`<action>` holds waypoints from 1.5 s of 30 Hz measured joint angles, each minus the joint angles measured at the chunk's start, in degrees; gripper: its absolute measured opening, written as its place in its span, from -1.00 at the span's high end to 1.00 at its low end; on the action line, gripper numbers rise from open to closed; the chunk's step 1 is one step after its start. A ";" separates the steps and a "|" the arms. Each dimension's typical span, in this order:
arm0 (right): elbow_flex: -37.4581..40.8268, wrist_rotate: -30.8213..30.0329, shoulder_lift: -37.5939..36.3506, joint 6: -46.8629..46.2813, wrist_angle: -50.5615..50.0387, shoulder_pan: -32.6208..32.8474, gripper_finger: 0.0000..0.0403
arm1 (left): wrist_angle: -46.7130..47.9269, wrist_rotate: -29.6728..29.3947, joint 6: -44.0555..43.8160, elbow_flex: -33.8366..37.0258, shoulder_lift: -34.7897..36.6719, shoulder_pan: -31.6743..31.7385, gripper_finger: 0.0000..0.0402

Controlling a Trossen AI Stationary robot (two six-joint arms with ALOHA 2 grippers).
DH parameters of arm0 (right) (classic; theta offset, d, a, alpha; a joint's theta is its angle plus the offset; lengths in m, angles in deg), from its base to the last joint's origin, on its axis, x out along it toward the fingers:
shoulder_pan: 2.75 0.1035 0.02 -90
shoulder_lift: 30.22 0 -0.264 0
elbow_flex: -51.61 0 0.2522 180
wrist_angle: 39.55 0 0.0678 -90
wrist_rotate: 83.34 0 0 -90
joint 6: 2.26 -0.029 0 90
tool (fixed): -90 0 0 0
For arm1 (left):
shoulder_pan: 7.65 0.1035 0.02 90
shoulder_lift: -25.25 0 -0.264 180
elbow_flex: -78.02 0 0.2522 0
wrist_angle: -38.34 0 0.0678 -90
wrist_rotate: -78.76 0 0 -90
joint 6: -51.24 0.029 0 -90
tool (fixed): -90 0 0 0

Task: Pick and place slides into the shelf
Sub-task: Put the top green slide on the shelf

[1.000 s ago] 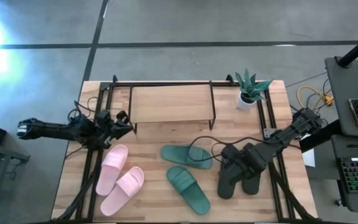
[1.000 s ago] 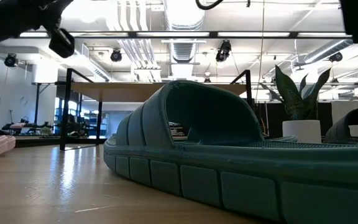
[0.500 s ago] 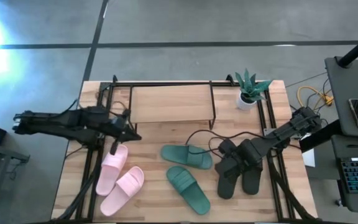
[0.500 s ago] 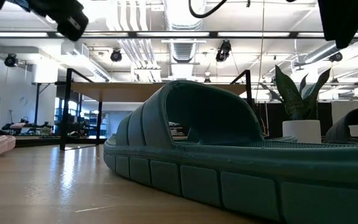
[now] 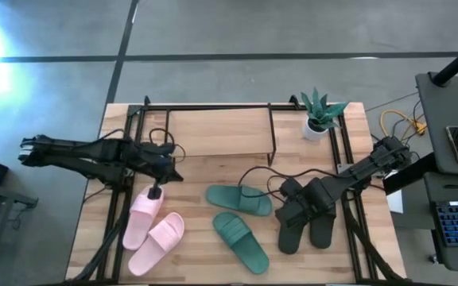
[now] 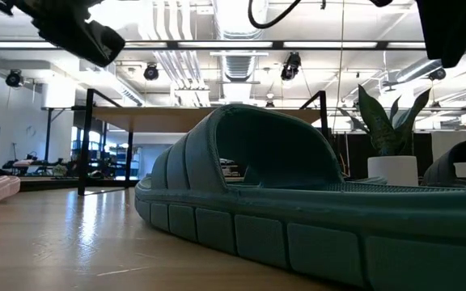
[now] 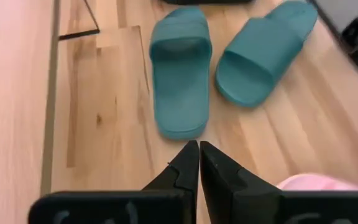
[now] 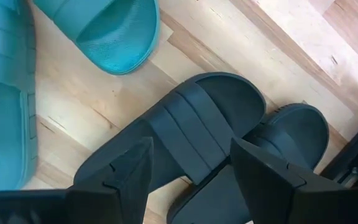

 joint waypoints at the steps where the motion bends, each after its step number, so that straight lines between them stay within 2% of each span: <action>1: 0.02 -0.02 -0.02 -0.43 -0.13 -0.01 -0.03 | -0.58 -0.39 2.35 0.09 -0.82 0.00 1.00; 4: 0.34 0.17 -1.15 -3.31 0.39 0.00 -0.03 | -3.39 -2.35 7.03 0.13 -3.24 0.06 1.00; 6: 0.38 0.14 -2.90 -5.56 2.79 0.00 -0.03 | -5.31 -1.06 3.31 0.00 -5.19 0.97 1.00; 9: 0.38 -1.83 -5.96 -8.91 7.09 0.29 -0.03 | -7.20 7.05 -6.23 -1.47 -8.31 3.97 1.00; 16: 0.48 -15.19 -14.19 -21.10 8.58 0.62 -0.03 | -13.77 26.36 -28.06 -1.74 -14.81 12.99 1.00; 19: 0.91 -17.60 -16.76 -27.56 7.82 0.60 -0.03 | -20.17 31.23 -40.20 -0.71 -17.70 14.14 1.00; 21: 1.31 -17.78 -17.57 -30.59 6.99 0.63 -0.03 | -27.12 32.00 -46.50 0.28 -19.25 12.85 1.00; 23: 1.65 -17.79 -17.81 -31.51 5.95 1.13 -0.03 | -36.97 29.88 -53.39 1.93 -20.63 10.44 1.00; 25: 1.75 -17.67 -17.84 -31.70 3.43 1.54 -0.03 | -45.55 24.90 -59.58 3.47 -22.15 7.60 1.00; 28: 1.87 -17.09 -17.67 -30.83 -0.78 2.22 -0.03 | -52.13 16.32 -68.26 4.17 -24.39 3.35 1.00; 33: 2.18 -16.91 -19.35 -24.54 -5.98 3.95 -0.03 | -53.34 1.97 -75.20 4.48 -27.26 -4.61 0.95; 38: 2.65 -17.06 -23.12 -18.46 -6.16 6.37 -0.03 | -53.38 -12.05 -81.40 4.48 -30.17 -10.29 0.76; 42: 3.29 -19.94 -25.92 -17.17 -6.20 8.93 -0.03 | -55.87 -16.88 -85.12 4.00 -32.85 -11.65 0.54; 45: 4.02 -20.18 -27.56 -16.07 -6.24 10.04 -0.03 | -56.40 -16.69 -85.64 2.88 -34.64 -11.39 0.39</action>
